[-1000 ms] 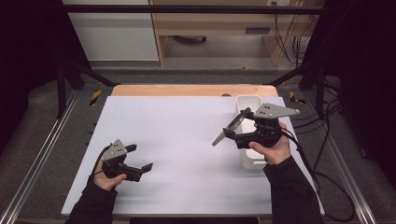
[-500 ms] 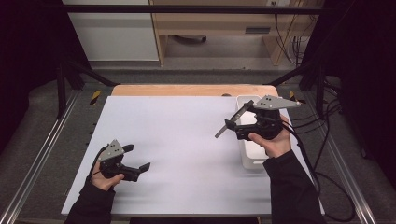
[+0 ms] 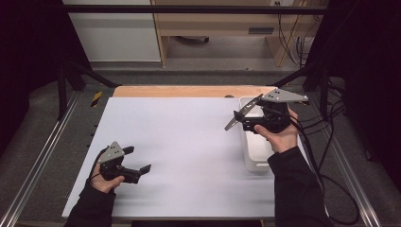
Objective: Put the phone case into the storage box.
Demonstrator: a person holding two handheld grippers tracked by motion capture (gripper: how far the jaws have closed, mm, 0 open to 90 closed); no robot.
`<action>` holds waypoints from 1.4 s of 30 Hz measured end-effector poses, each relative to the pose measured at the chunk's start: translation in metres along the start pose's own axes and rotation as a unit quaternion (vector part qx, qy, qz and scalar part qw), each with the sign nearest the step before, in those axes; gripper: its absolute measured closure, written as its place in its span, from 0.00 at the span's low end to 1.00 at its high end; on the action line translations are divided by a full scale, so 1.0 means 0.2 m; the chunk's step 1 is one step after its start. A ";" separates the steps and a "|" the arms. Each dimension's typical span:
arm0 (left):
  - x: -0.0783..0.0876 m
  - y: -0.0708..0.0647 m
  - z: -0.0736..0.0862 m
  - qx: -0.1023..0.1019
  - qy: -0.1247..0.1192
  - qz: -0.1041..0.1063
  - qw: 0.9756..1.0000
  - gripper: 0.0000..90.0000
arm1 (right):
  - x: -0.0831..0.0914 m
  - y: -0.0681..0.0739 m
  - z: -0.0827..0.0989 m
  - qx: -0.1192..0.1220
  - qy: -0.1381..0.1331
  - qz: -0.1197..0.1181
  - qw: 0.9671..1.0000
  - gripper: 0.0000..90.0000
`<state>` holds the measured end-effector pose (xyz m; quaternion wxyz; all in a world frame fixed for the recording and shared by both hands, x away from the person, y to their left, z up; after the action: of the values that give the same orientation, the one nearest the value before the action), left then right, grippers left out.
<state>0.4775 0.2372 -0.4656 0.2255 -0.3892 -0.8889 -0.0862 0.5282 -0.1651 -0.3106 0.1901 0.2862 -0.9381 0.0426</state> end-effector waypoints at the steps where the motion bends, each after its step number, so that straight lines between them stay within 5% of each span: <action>1: 0.00 0.00 0.00 0.000 0.000 -0.001 1.000 0.00 | 0.00 -0.01 0.00 -0.002 0.001 0.004 1.000 0.14; 24: 0.00 0.01 0.01 -0.002 -0.001 0.002 1.000 0.00 | -0.07 -0.20 -0.04 -0.026 0.006 0.085 0.996 0.14; 42: -0.01 0.01 0.01 -0.006 0.001 0.006 1.000 0.00 | -0.17 -0.34 -0.04 -0.056 0.023 0.143 0.988 0.14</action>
<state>0.4784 0.2377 -0.4684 0.2249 -0.3954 -0.8859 -0.0910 0.5948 -0.2026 -0.3173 0.2196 0.1368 -0.9657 0.0239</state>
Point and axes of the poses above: each handheld gripper's, and its own axes: x roughly backward along the jaws, z roughly out of its underside, y roughly to its left, the point moved 5 cm from there along -x, roughly forward along the jaws, and after that the axes turned 2 degrees about -x, right-handed, at the moved point
